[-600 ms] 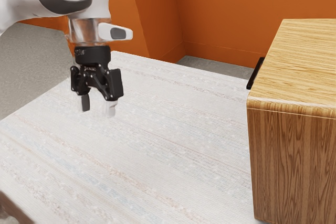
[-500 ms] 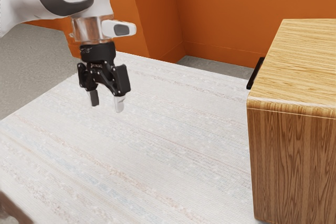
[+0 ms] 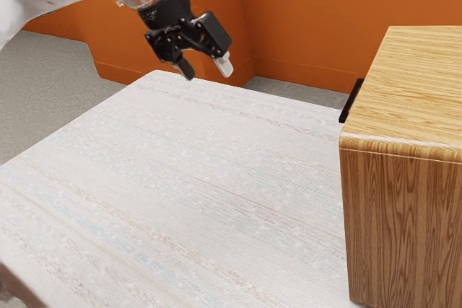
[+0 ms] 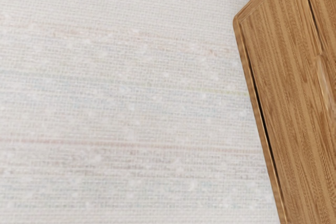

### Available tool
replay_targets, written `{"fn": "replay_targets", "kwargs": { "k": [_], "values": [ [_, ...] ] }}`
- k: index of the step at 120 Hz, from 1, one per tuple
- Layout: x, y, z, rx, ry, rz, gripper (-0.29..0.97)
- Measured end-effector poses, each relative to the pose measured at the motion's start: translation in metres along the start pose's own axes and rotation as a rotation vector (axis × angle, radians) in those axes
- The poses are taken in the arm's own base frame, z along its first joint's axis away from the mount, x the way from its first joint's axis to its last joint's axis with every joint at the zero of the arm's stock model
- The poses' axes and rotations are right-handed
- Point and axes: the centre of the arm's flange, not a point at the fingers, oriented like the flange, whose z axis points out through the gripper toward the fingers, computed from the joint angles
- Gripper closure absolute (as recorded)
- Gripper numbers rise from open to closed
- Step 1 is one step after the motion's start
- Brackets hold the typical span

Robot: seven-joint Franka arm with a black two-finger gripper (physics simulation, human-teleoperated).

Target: Pull the drawer handle with one arm to open the drawer

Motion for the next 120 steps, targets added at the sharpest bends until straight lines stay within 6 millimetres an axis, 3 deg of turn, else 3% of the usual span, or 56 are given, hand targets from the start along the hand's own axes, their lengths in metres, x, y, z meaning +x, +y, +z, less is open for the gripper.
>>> {"fn": "replay_targets", "kwargs": {
  "k": [13,29,49,81,102,120],
  "values": [
    [0.035,-0.001,0.036,-0.115,-0.004,-0.053,0.00],
    [0.055,0.006,0.044,-0.218,0.031,-0.093,0.05],
    [0.073,-0.006,0.064,-0.346,0.039,-0.180,0.12],
    [0.077,0.042,0.091,-0.565,-0.041,-0.221,0.19],
    [0.074,0.054,0.102,-0.579,-0.082,-0.271,0.18],
    [0.070,0.070,0.114,-0.481,-0.093,-0.271,0.19]
  ]
}}
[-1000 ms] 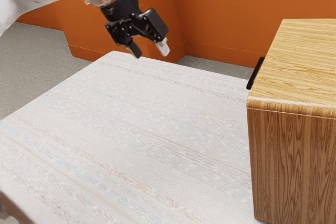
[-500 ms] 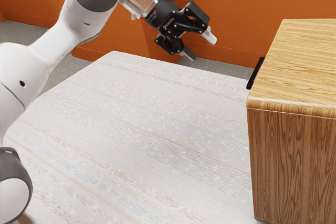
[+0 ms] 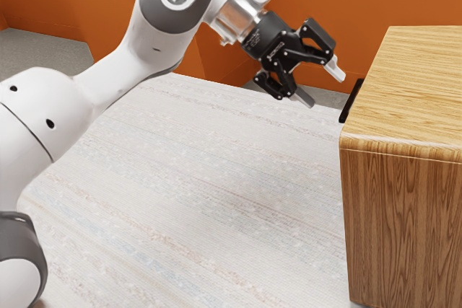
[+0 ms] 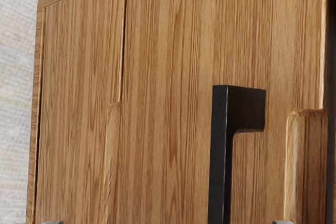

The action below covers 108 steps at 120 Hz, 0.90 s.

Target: Pull the drawer handle with one arm to open the drawer

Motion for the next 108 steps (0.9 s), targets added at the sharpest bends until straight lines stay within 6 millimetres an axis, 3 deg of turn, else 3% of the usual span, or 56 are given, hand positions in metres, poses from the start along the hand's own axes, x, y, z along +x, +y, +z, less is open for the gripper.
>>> {"fn": "replay_targets", "kwargs": {
  "k": [22,58,108],
  "values": [
    [-0.010,0.017,0.018,0.047,-0.002,0.005,0.26],
    [-0.008,0.016,0.023,0.064,0.003,-0.031,0.49],
    [-0.010,0.017,0.030,0.085,-0.002,-0.053,0.64]
  ]
}}
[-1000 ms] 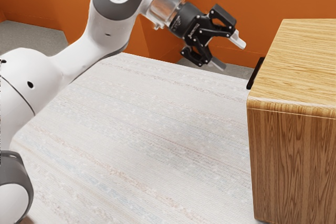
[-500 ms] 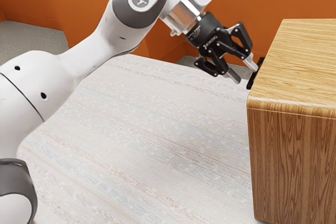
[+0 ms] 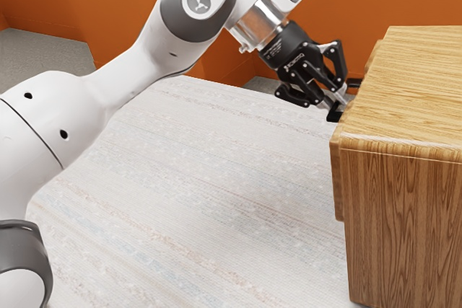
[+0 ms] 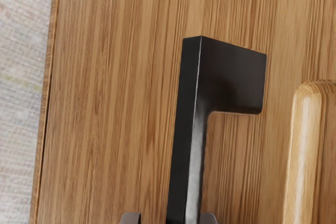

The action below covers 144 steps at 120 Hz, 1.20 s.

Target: Pull the drawer handle with one arm to open the drawer

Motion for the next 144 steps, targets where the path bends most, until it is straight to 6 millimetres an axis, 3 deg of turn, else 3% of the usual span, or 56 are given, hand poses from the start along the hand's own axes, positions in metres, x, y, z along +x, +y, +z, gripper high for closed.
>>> {"fn": "replay_targets", "kwargs": {
  "k": [144],
  "values": [
    [0.003,-0.016,-0.029,0.082,0.071,-0.026,0.64]
  ]
}}
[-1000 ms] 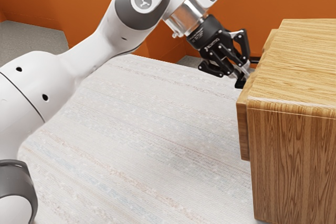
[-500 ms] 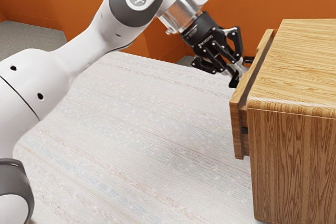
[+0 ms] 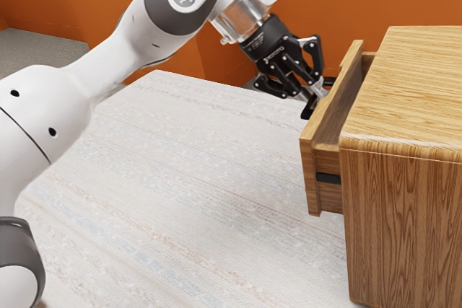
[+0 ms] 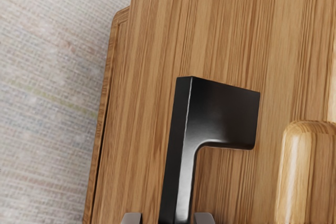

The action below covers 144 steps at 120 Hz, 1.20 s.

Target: Pull the drawer handle with one arm to open the drawer

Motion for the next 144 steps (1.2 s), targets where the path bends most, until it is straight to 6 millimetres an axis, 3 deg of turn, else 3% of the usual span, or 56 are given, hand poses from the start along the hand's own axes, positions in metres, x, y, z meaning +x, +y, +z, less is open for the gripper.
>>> {"fn": "replay_targets", "kwargs": {
  "k": [128,144],
  "values": [
    [-0.001,-0.028,-0.025,0.062,0.016,0.009,0.67],
    [0.002,-0.040,-0.034,0.073,0.029,-0.008,0.67]
  ]
}}
